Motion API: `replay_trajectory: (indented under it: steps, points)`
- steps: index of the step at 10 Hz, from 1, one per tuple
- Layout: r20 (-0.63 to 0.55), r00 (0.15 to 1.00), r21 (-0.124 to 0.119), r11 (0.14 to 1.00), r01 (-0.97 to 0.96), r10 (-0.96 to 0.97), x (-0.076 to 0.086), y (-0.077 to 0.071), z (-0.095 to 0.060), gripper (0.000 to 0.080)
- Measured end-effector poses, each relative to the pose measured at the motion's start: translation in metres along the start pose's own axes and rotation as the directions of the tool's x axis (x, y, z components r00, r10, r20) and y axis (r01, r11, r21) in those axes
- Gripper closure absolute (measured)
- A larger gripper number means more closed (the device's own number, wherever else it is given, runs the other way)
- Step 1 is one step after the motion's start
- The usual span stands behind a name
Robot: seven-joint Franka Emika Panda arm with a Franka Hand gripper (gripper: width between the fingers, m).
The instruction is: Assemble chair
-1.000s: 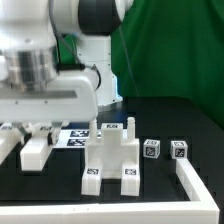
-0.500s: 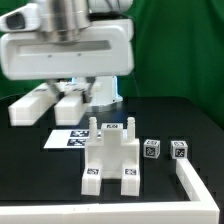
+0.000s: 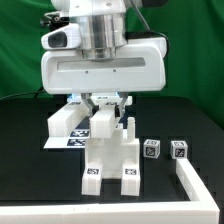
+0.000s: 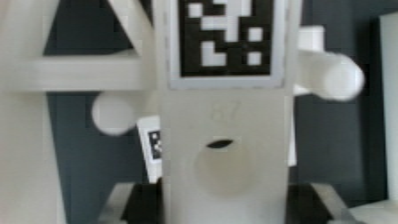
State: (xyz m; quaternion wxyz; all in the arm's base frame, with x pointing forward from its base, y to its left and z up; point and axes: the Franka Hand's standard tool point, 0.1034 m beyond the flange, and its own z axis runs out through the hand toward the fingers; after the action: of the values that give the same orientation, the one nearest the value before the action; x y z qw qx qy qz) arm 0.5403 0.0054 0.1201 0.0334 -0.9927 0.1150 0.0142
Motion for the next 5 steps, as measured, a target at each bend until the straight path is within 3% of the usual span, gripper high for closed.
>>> replay_trajectory:
  steps: [2,5]
  points:
    - [-0.003,1.0,-0.003,1.0,0.029,-0.029,-0.003,-0.009,-0.006,0.0515]
    - [-0.02,0.995,0.003,0.995,0.095,-0.095,-0.009,-0.033,-0.034,0.0515]
